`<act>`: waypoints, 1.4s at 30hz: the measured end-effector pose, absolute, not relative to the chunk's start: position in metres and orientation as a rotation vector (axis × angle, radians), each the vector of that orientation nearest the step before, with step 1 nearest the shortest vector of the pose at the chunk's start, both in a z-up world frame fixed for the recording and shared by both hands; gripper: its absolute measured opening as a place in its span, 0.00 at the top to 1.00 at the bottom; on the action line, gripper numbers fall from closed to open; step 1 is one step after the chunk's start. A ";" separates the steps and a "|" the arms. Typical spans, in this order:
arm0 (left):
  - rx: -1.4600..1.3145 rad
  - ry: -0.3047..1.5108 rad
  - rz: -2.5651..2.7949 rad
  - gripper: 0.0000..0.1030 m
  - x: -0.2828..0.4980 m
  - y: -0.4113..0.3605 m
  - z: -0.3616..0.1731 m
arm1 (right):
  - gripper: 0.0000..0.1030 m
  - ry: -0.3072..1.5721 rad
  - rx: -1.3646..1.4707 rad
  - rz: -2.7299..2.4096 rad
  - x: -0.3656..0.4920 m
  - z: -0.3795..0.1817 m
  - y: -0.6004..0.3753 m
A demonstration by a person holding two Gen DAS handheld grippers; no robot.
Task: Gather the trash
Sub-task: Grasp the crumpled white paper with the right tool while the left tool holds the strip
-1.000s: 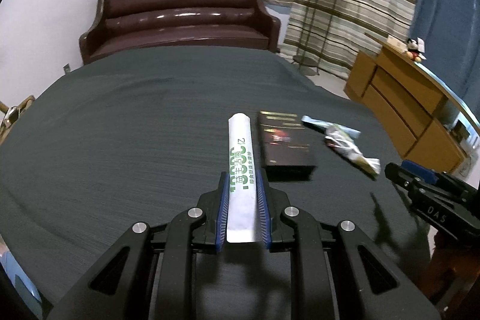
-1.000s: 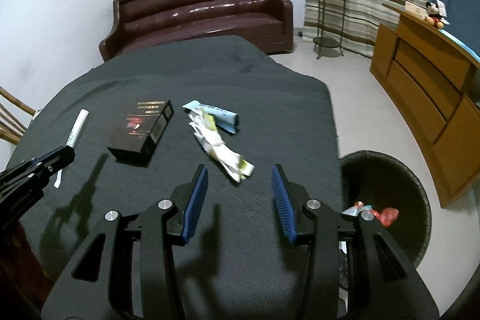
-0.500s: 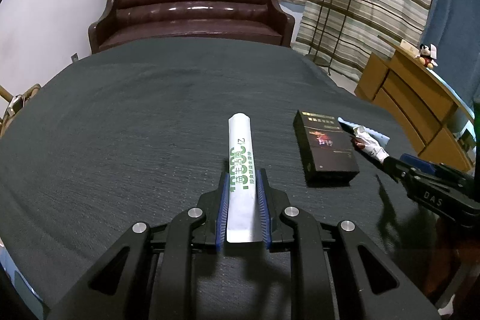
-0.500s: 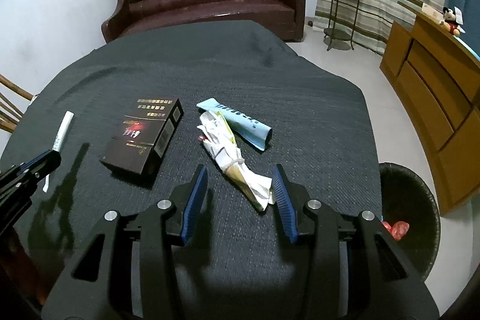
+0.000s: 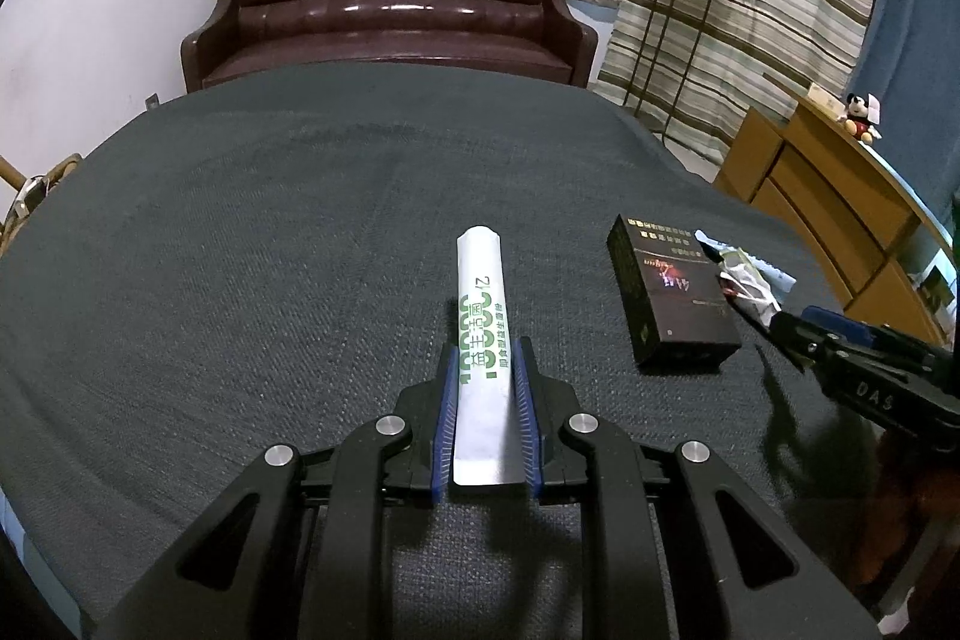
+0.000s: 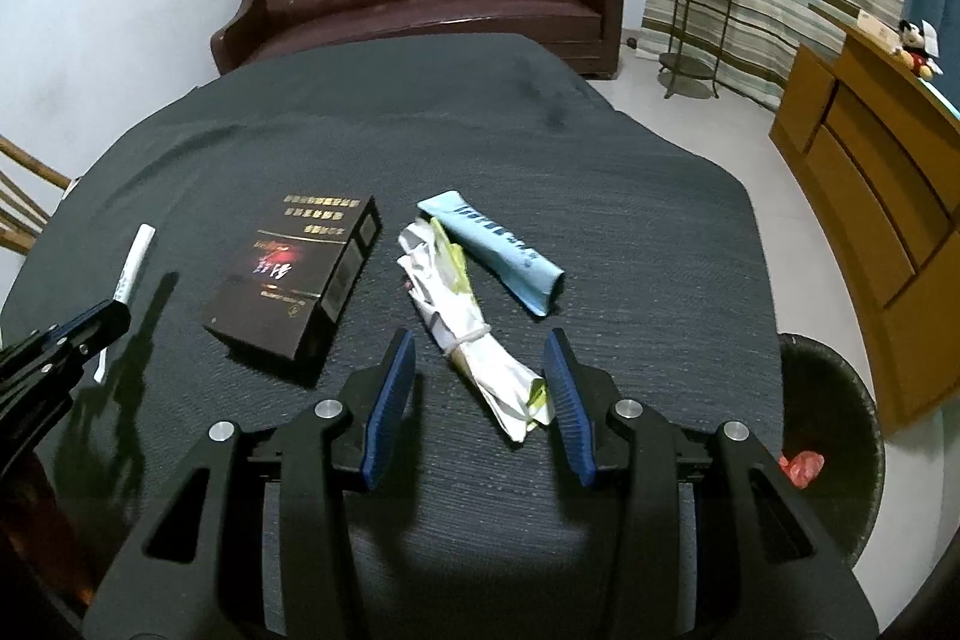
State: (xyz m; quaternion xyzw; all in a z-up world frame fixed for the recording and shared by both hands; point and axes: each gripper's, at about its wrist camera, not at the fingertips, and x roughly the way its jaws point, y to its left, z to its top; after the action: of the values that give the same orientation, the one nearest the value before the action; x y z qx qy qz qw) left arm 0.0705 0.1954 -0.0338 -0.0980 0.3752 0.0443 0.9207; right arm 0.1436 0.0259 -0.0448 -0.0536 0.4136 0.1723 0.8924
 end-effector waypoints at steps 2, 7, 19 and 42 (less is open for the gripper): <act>-0.203 0.774 0.090 0.81 0.072 0.196 -0.034 | 0.60 0.861 -0.125 0.358 0.144 -0.046 0.028; -0.203 0.772 0.092 0.81 0.071 0.196 -0.035 | 0.77 0.863 -0.151 0.355 0.143 -0.050 0.033; -0.203 0.759 0.068 0.81 0.067 0.188 -0.029 | 0.85 0.813 -0.118 0.355 0.125 -0.038 0.024; -0.112 0.716 -0.128 0.81 0.061 0.097 -0.010 | 0.85 0.735 0.018 0.169 0.079 -0.022 -0.089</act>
State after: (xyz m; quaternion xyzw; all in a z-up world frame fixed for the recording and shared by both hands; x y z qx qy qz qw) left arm 0.0605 0.0973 -0.0098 -0.0547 0.3498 -0.0625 0.9332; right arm 0.0791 -0.0886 -0.0223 0.0088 0.3590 0.0826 0.9296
